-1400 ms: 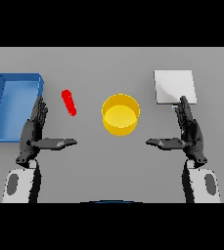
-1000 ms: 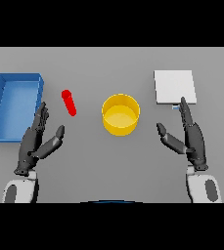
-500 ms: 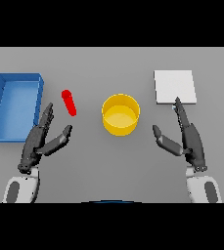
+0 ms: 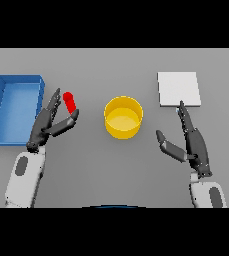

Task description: Pick up the red beaker and tilt it to pour out 1 green nut into yellow bowl. Pick up the yellow bowl and place it on the metallic measuring scale.

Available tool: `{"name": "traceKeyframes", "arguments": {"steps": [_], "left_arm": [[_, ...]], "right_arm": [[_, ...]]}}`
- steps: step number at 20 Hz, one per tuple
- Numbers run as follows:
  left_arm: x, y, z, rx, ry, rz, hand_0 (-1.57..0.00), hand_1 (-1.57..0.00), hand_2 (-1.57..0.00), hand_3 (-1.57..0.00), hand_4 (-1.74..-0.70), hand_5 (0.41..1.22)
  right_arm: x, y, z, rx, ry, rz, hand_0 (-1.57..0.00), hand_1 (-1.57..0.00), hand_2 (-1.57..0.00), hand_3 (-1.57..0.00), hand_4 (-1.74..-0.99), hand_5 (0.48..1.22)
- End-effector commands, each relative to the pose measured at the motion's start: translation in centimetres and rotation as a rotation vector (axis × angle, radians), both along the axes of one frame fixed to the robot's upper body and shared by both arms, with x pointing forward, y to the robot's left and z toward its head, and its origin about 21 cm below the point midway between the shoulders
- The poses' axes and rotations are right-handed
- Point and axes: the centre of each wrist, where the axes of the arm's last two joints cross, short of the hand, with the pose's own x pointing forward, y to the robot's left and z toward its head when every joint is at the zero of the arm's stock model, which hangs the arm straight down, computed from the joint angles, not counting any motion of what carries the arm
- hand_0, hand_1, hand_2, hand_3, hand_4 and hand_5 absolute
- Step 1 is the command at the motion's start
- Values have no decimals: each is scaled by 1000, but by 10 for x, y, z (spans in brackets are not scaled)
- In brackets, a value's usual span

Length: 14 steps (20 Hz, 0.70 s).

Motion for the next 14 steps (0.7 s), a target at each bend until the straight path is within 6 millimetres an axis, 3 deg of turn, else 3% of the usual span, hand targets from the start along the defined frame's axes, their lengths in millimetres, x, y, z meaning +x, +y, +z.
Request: {"name": "traceKeyframes", "arguments": {"steps": [1,7,14], "left_arm": [[5,-3,-1,2,-2,-9,1,1,1,1,-1189,641],[33,-18,-5,54,19,-16,1,1,1,1,-1197,663],[51,-22,-10,18,-15,0,1,1,1,1,-1246,695]], "right_arm": [[2,-1,0,-12,13,-6,1,1,1,1,-1222,626],[-1,0,1,10,11,0,1,1,1,1,-1231,633],[-5,-6,3,3,15,-14,1,1,1,1,-1245,642]]}}
